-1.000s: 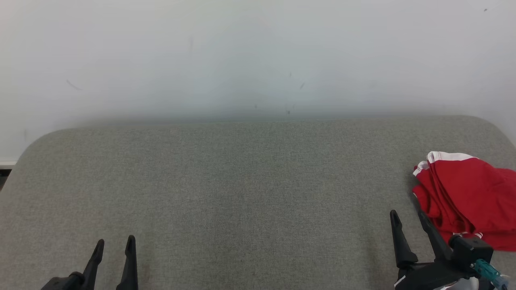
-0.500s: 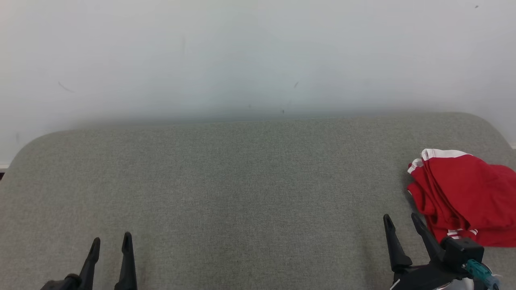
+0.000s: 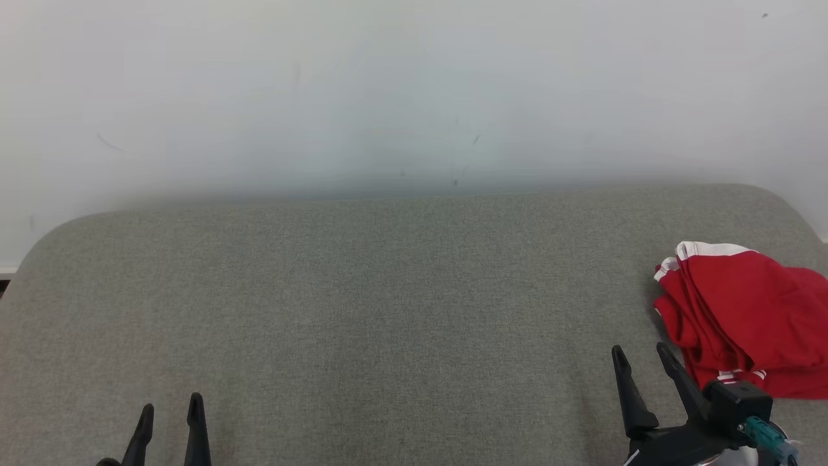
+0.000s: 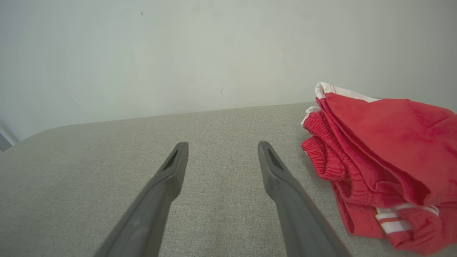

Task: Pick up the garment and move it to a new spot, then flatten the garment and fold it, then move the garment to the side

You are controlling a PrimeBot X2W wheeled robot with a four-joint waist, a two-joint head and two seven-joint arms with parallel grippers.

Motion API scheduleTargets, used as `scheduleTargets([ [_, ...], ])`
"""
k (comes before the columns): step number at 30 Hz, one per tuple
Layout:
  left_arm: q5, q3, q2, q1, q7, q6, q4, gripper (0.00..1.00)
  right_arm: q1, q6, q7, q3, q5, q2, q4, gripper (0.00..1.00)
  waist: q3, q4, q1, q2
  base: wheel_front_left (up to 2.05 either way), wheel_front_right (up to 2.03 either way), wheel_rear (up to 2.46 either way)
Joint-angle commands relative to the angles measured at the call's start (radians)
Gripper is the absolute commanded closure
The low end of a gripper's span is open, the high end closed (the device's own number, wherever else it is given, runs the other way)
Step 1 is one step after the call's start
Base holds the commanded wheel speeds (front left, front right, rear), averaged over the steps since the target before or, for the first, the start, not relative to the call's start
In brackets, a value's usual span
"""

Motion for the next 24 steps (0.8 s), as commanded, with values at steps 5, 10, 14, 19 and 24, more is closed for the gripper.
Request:
scheduleTargets([
  [5, 0.002, 0.005, 0.010, 0.012, -0.005, -0.012, 0.011, 0.00, 0.007, -0.002, 0.001, -0.004, -0.003, -0.002, -0.006, 0.00, 0.001, -0.003, 0.0000, 0.0000, 0.00, 0.00, 0.00],
  [10, 0.008, 0.000, 0.013, 0.003, -0.006, -0.014, 0.022, 0.00, 0.007, -0.002, -0.001, -0.009, -0.009, -0.002, -0.002, 0.00, 0.003, -0.002, 0.0000, 0.0000, 0.00, 0.00, 0.00],
  [14, 0.009, -0.004, 0.015, -0.005, -0.006, -0.015, 0.027, 0.00, 0.009, -0.002, -0.003, -0.011, -0.010, -0.002, -0.002, 0.00, 0.004, 0.001, 0.0000, 0.0000, 0.00, 0.00, 0.00],
  [19, 0.000, -0.008, 0.016, -0.011, -0.004, -0.021, 0.037, 0.00, 0.010, -0.002, -0.004, -0.014, -0.013, -0.002, 0.001, 0.00, 0.002, 0.006, 0.0000, 0.0000, 0.00, 0.00, 0.00],
  [24, -0.005, -0.014, 0.017, -0.013, -0.005, -0.024, 0.038, 0.00, 0.007, -0.002, -0.006, -0.015, -0.015, -0.002, 0.002, 0.00, 0.002, 0.007, 0.0000, 0.0000, 0.00, 0.00, 0.00],
])
